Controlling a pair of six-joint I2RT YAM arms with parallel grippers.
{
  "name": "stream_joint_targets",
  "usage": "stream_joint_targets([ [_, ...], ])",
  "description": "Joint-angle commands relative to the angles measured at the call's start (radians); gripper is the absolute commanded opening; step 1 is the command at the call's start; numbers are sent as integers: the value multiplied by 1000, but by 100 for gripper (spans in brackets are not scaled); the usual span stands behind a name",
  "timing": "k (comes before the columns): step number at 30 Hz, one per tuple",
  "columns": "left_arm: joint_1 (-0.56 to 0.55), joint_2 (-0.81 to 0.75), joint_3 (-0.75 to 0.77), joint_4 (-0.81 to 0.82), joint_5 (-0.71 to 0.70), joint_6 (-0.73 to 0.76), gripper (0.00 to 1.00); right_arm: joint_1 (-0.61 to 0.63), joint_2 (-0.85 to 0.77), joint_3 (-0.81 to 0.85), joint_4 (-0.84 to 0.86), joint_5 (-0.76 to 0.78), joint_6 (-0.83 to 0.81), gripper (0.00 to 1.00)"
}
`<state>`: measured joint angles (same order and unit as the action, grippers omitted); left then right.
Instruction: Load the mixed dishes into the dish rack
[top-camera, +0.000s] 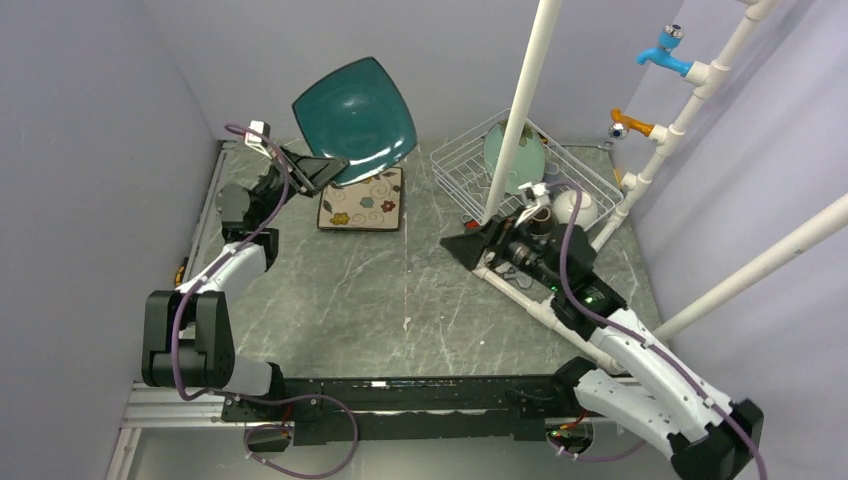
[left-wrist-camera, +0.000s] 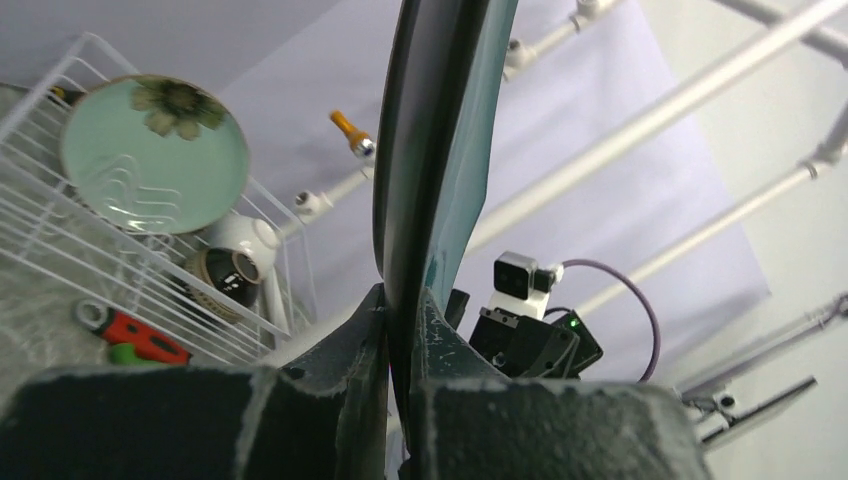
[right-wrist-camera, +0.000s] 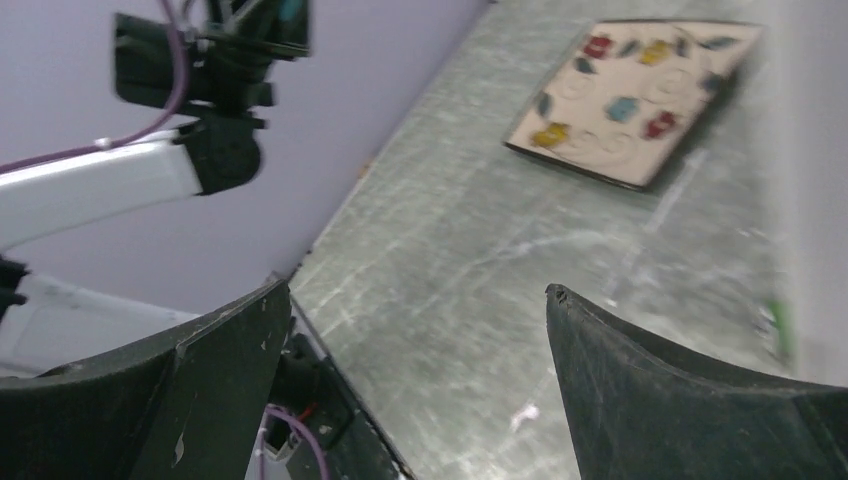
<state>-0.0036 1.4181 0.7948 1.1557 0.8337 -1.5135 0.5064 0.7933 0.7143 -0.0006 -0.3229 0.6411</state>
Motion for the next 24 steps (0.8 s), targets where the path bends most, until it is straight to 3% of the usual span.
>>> stream_joint_targets([
  [1, -57, -55, 2, 204, -16, -5, 0, 221, 76, 38, 291, 258, -41, 99],
  [5, -85, -67, -5, 235, -25, -5, 0, 367, 218, 159, 339, 488, -105, 93],
  [10, -110, -67, -17, 283, -36, -19, 0, 407, 328, 178, 522, 710, -32, 90],
  [15, -117, -58, -21, 315, -43, -47, 0, 409, 417, 259, 573, 805, -55, 87],
  [24, -116, -31, -7, 382, -39, -114, 0, 413, 545, 398, 661, 811, -133, 80],
])
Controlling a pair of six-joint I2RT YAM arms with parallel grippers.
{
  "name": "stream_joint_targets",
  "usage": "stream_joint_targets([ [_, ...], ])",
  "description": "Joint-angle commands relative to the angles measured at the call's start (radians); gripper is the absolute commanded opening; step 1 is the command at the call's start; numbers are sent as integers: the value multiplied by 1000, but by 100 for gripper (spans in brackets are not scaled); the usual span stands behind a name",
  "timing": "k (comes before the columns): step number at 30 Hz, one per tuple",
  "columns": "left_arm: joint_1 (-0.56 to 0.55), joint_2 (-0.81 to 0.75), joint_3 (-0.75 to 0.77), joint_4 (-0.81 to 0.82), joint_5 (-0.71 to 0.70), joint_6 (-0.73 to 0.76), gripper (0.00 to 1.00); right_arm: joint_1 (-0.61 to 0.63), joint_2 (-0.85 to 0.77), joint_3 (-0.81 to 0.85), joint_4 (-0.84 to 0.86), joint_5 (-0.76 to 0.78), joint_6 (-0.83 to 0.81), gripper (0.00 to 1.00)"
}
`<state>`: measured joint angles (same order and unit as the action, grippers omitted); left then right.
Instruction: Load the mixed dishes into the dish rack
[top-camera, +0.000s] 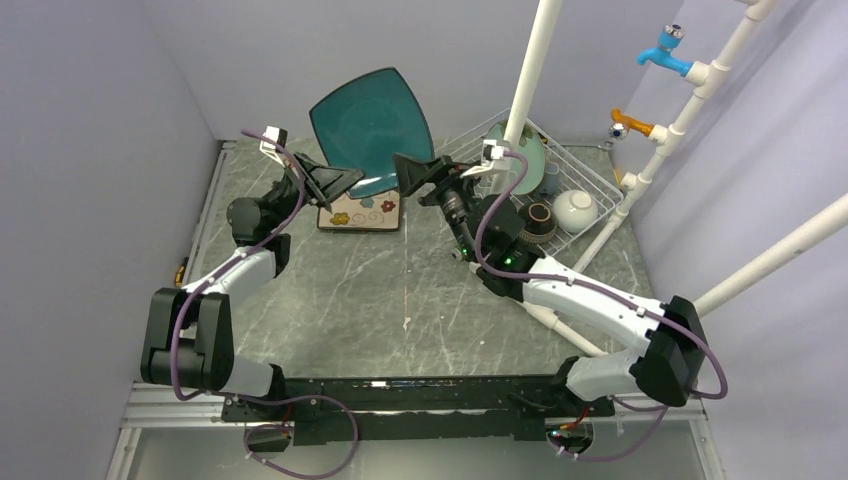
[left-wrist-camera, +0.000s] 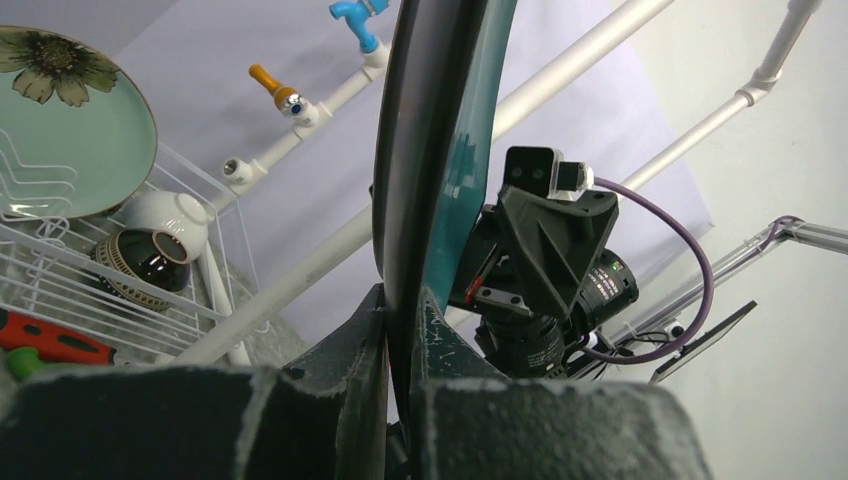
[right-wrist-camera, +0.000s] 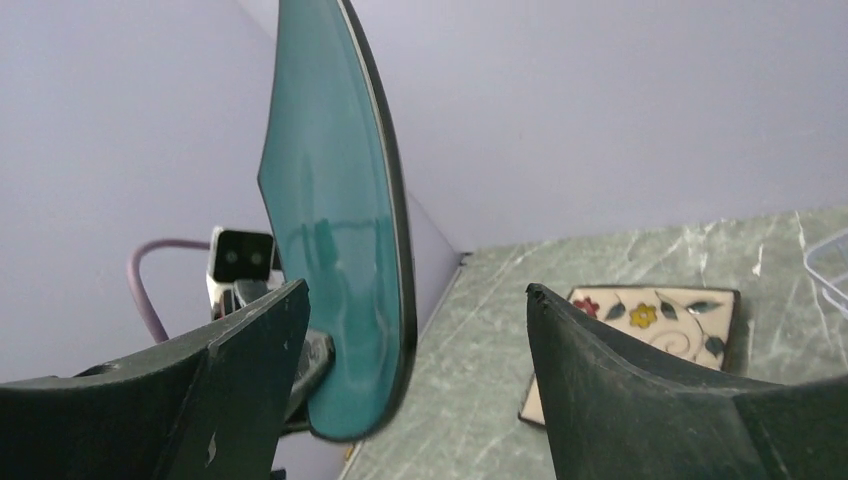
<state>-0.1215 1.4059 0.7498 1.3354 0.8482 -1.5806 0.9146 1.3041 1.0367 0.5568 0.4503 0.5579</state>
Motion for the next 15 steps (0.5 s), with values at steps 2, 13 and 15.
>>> stream_joint_targets([
  [2, 2, -13, 45, 217, -49, -57, 0, 5, 48, 92, 118, 25, -63, 73],
  [13, -8, 9, 68, 258, -29, -102, 0, 2, 111, 124, 195, -81, -83, 56],
  [15, -17, 16, 81, 267, -15, -105, 0, -1, 117, 142, 160, -77, -67, 51],
])
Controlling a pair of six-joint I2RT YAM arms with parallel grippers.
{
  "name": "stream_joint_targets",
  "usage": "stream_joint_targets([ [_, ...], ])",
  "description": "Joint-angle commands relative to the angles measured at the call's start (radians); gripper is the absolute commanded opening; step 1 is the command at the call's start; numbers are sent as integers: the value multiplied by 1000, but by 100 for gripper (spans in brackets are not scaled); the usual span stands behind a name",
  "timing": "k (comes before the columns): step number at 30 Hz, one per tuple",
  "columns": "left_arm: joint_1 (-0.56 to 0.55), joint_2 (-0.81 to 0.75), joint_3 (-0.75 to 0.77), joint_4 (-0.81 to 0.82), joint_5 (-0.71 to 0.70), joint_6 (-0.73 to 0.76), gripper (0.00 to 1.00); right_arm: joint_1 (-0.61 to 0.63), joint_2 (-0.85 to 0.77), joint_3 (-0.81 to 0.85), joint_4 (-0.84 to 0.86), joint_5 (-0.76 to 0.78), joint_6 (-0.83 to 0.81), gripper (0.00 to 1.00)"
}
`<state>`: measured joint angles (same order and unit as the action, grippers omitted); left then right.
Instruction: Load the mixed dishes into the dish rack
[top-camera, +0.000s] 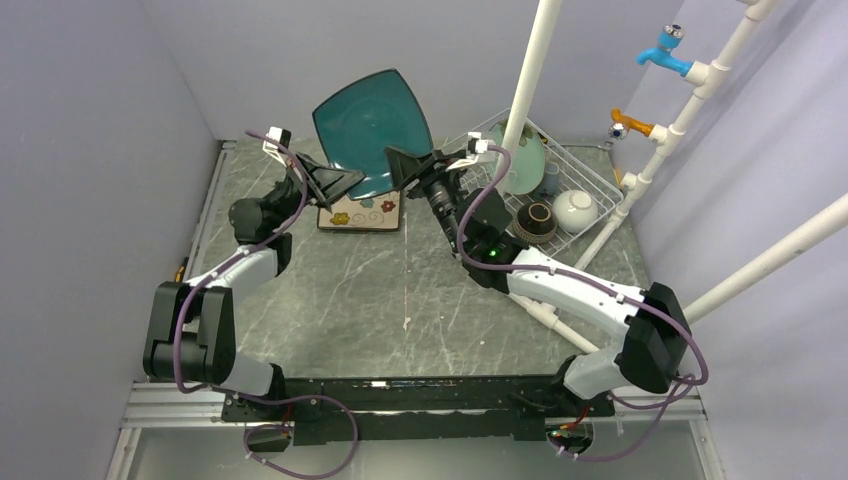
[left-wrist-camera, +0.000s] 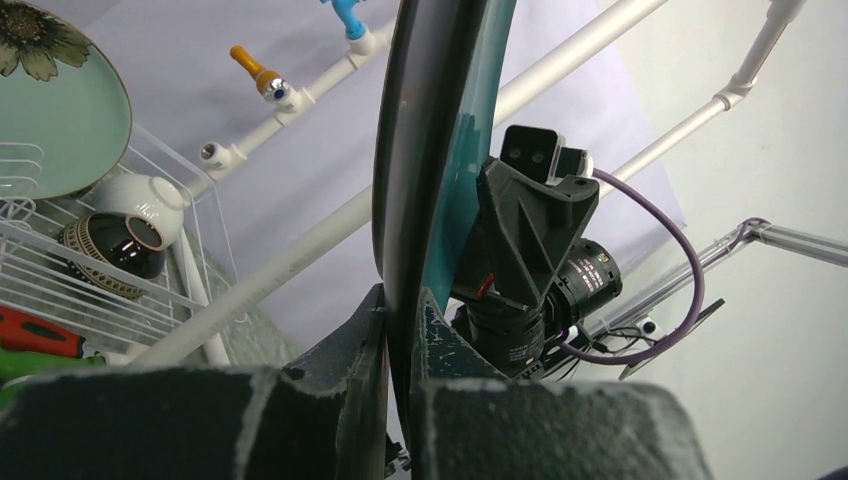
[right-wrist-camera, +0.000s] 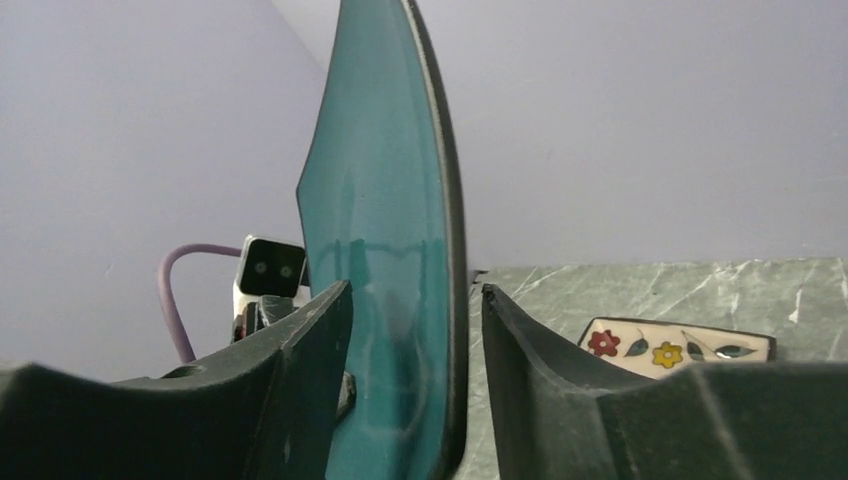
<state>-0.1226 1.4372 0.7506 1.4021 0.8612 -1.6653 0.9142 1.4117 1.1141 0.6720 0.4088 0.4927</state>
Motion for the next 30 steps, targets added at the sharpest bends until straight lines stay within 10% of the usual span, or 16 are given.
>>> stream_joint_targets([
  [1, -18, -12, 89, 201, -19, -20, 0, -3, 9, 68, 38, -38, 5, 46],
  [5, -25, -3, 100, 200, -6, -22, 0, -17, 7, 76, 34, -91, 2, 0],
  [11, -27, 36, 142, 214, 29, -60, 2, -26, -51, 19, 84, -124, 29, 0],
  [17, 15, 56, 139, 181, 38, -49, 96, -32, -117, -24, 99, -67, 58, 0],
  [18, 25, 59, 137, 183, 33, -51, 99, -33, -128, -24, 88, -62, 53, 0],
  [24, 62, 38, 119, 100, 35, 47, 99, -35, -223, -29, 6, -51, 20, 0],
  [30, 71, -47, 104, -313, 18, 314, 99, -37, -360, -32, -133, -60, -12, 0],
])
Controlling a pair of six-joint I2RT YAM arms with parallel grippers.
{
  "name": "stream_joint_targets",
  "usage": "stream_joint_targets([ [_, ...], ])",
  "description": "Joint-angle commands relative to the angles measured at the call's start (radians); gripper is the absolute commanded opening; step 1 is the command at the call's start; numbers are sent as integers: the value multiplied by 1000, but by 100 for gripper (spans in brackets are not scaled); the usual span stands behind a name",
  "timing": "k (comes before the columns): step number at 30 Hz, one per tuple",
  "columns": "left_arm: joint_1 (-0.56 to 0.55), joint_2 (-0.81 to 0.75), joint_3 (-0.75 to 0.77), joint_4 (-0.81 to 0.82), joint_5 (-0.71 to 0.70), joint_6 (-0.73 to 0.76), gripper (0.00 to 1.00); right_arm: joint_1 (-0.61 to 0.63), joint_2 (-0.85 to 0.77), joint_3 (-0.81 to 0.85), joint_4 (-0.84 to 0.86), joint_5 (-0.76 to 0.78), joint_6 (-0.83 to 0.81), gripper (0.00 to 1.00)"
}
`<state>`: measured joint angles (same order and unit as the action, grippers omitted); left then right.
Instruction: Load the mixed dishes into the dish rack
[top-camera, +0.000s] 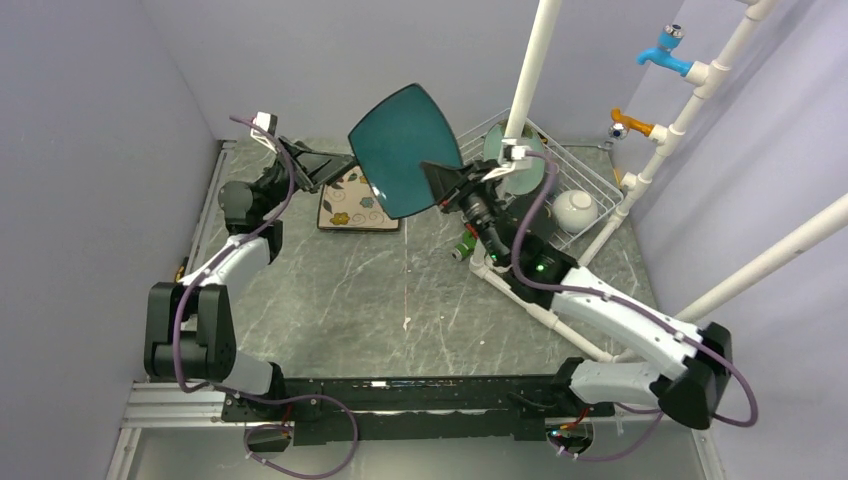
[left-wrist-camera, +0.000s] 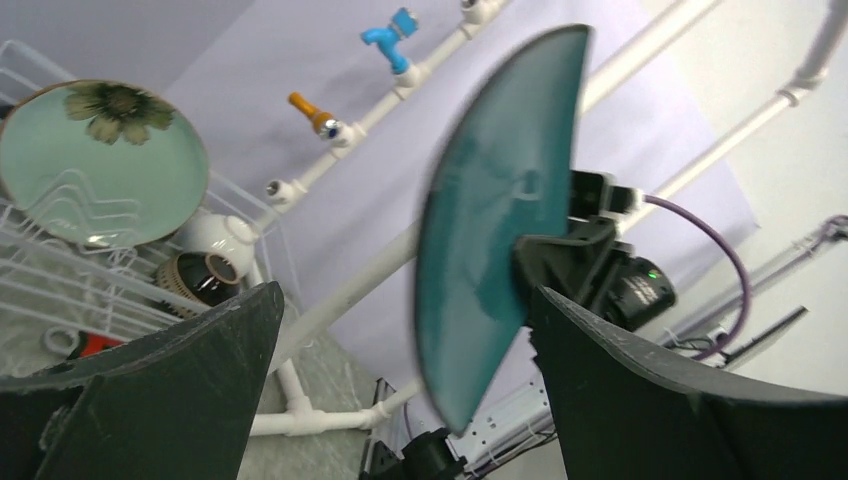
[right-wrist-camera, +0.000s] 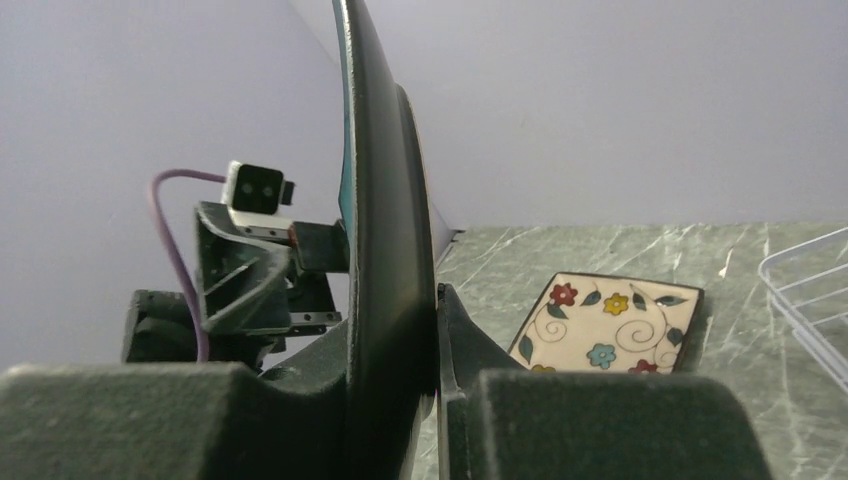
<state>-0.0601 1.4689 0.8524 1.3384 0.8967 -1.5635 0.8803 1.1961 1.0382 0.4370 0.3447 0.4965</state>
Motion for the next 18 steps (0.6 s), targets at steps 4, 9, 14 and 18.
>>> stream_joint_targets([
  [4, 21, -89, 45, -707, -63, 402, 100, -2, -256, 52, -51, -23, -52, 0],
  [9, 25, -45, 53, -737, -49, 407, 99, -4, -365, 127, -393, -52, -144, 0],
  [14, 23, -22, 57, -739, -35, 389, 99, -4, -430, 223, -715, -94, -189, 0],
  [18, 22, -25, 68, -760, -24, 395, 99, -4, -487, 238, -904, -126, -169, 0],
])
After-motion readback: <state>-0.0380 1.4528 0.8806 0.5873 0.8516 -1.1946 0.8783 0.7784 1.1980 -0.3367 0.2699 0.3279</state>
